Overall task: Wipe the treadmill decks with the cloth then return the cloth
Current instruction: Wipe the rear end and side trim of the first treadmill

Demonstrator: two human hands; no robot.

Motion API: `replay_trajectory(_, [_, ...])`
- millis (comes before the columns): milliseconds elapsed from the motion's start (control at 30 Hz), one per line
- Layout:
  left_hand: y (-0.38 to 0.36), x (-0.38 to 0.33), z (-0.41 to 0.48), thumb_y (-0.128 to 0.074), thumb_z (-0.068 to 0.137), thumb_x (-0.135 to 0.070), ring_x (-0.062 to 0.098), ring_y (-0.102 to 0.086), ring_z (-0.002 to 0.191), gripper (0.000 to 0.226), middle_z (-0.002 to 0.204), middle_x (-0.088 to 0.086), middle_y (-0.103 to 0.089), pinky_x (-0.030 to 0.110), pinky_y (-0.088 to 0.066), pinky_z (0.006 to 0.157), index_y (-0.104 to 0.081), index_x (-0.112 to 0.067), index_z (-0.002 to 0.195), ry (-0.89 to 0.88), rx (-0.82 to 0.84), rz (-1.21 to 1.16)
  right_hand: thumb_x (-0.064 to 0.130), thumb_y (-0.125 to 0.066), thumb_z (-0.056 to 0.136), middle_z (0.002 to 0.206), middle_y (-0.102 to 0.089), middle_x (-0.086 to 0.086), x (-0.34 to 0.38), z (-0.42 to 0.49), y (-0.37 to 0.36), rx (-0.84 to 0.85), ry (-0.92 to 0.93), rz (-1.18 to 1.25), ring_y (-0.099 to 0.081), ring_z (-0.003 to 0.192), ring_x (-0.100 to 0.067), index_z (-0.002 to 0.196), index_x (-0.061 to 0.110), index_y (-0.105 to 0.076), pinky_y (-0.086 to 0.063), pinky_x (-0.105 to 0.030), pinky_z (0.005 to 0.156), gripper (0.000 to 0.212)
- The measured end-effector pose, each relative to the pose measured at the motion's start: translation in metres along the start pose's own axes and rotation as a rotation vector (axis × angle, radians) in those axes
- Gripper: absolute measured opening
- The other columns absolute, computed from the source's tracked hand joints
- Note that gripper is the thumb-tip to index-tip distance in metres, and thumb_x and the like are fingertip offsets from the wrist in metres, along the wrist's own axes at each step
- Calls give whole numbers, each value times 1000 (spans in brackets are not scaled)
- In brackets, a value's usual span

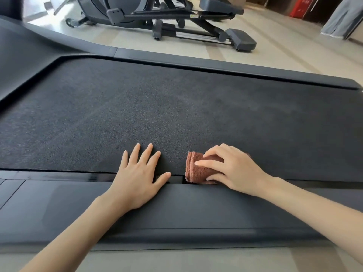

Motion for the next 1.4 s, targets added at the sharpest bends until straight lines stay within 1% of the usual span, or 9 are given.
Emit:
replay_trajectory(100, [-2, -4, -1, 10, 68, -72, 25, 10, 144, 96, 159, -2, 2, 46, 4, 116, -10, -24, 149, 22, -8, -2, 31, -69, 83, 108, -59, -4, -58, -12, 8, -144, -305, 10, -56, 95, -27, 119, 23, -63, -47, -37, 77, 38])
replay_trajectory(167, [-3, -3, -1, 13, 66, -72, 23, 11, 144, 97, 158, -3, 3, 45, 5, 116, -8, -27, 149, 25, -16, 5, 37, -60, 88, 113, -55, -2, -113, -25, 4, -145, -681, 85, -52, 107, -26, 126, 27, -57, -42, -35, 80, 39])
replay_trajectory(233, [-3, -2, -1, 12, 66, -72, 21, 12, 144, 96, 158, -5, 4, 42, 7, 115, -8, -29, 149, 28, -21, 8, 42, -56, 90, 114, -53, -2, -134, -22, -3, -132, -825, 69, -48, 111, -24, 126, 28, -54, -42, -35, 80, 39])
replay_trajectory(600, [12, -10, 23, 3, 69, -69, 17, 0, 145, 89, 157, -8, -12, 41, -1, 118, -23, -33, 146, 38, -78, -97, 36, -73, 76, 97, -61, -3, -41, 11, -10, -139, -184, 21, -57, 82, -24, 111, 22, -66, -50, -33, 69, 39])
replay_trajectory(700, [9, -35, 37, 0, 73, -69, 20, 1, 145, 83, 157, -8, -10, 44, -2, 117, -19, -35, 147, -12, -77, -67, 40, -71, 76, 97, -60, -1, -79, -5, -7, -118, -252, -34, -58, 83, -24, 112, 26, -66, -51, -33, 67, 38])
replay_trajectory(833, [-9, -63, 40, -14, 87, -68, 23, 11, 144, 69, 158, -5, 2, 48, 10, 114, -9, -37, 148, -28, -46, -10, 45, -60, 85, 108, -55, -1, -151, 0, -13, -114, -577, -66, -52, 101, -23, 123, 30, -57, -46, -33, 72, 41])
replay_trajectory(1000, [-8, -65, 39, 2, 74, -69, 21, 11, 145, 80, 158, -7, -1, 45, 11, 114, -12, -39, 147, -11, -67, -34, 48, -50, 92, 118, -54, -6, -182, 48, -28, -92, -712, -67, -50, 109, -25, 128, 27, -52, -45, -35, 77, 42])
replay_trajectory(1267, [-2, -66, 38, -4, 76, -67, 19, 3, 145, 77, 157, -9, -12, 42, 6, 117, -25, -40, 144, -3, -87, -116, 49, -60, 76, 92, -59, 10, -98, -8, -10, -230, -153, 154, -55, 85, -9, 103, 32, -66, -45, -22, 67, 33])
replay_trajectory(1400, [-1, -65, 37, -6, 77, -67, 19, 2, 145, 75, 157, -9, -13, 42, 6, 116, -26, -40, 144, 7, -94, -119, 45, -66, 73, 91, -62, 10, -144, -26, -1, -198, -192, 143, -58, 85, -10, 102, 32, -69, -50, -26, 68, 31])
Point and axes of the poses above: each hand's wrist, its own z-axis towards the middle knuckle, its own y-axis out of the back of the hand, x = y × z, the point moved 8 cm from there along z, towards the middle knuckle
